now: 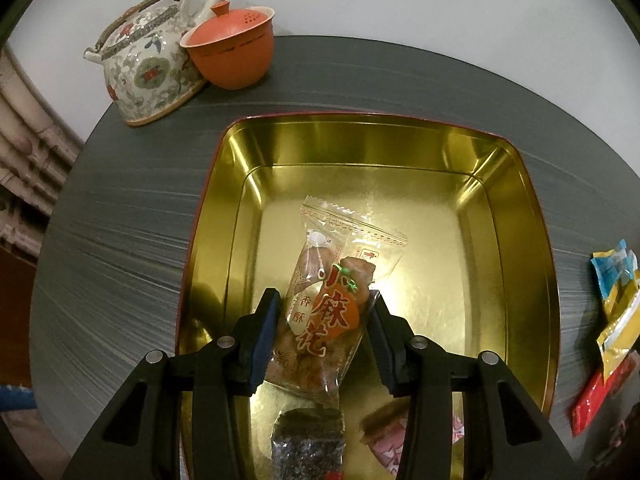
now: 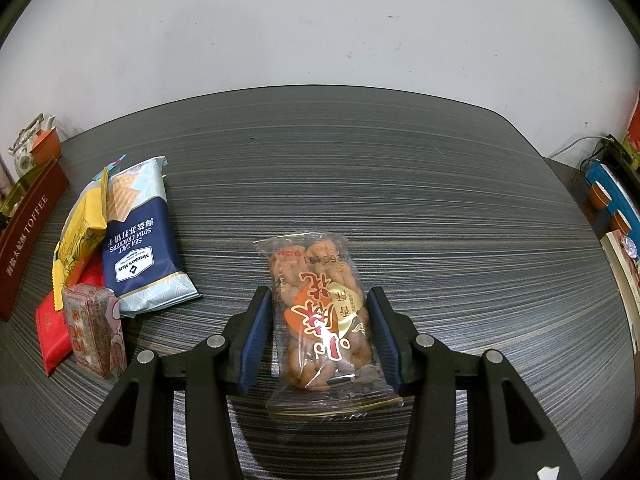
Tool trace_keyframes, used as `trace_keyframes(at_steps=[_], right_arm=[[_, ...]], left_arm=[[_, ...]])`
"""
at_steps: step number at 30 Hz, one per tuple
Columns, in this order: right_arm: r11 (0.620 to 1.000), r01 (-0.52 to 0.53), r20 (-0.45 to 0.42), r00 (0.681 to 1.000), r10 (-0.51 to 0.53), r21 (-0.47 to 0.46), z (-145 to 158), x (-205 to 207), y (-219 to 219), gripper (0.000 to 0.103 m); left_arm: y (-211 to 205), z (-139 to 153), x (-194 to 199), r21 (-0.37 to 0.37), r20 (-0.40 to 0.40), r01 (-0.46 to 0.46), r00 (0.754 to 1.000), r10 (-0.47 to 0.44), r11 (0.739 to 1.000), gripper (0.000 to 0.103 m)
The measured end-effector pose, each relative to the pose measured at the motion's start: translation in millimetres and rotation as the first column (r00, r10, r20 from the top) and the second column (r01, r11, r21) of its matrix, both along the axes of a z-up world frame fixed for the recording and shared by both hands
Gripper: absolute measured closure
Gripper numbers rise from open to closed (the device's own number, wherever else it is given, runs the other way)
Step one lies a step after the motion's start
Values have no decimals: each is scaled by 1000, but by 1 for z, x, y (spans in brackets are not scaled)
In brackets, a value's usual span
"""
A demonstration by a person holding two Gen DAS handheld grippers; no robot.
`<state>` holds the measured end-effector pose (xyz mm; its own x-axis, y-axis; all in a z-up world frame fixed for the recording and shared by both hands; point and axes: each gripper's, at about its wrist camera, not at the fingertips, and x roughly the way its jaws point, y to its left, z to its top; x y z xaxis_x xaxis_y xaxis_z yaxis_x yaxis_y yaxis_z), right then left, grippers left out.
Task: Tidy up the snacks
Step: 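Lower the left gripper's dough twist bag into the gold tin and open, then lift the open left gripper away from the tin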
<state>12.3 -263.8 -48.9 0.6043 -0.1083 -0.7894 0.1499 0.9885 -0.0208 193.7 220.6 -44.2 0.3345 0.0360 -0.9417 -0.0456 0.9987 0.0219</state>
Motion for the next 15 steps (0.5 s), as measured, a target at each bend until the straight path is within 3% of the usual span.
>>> trace_keyframes(at_steps=[3,7,9,11,15], right_arm=[[1000,0,0,1000,0,0,0,0,0,57],[1000,1,-1,1000,-1,-1,0,1,1,57],[1000,4,-2,1000,-4,0,0,1,0,54],[1000,5,-9,1000,-5,4,0,2,-2,41],[1000,5,-9,1000,-5,3,1,2,-4,41]], left_arm=[[3,0,1,-14,-6,0,1000,0,1000,57],[6,4,-3,-21,0,5,1000,-5,1000,46],[5,8,-6,-19,14,19,1000,-18,1000,45],[5,16,-12,-17,34,31,999,-30,999,45],[5,32,-26,-3,76,42,996,-42,999,45]])
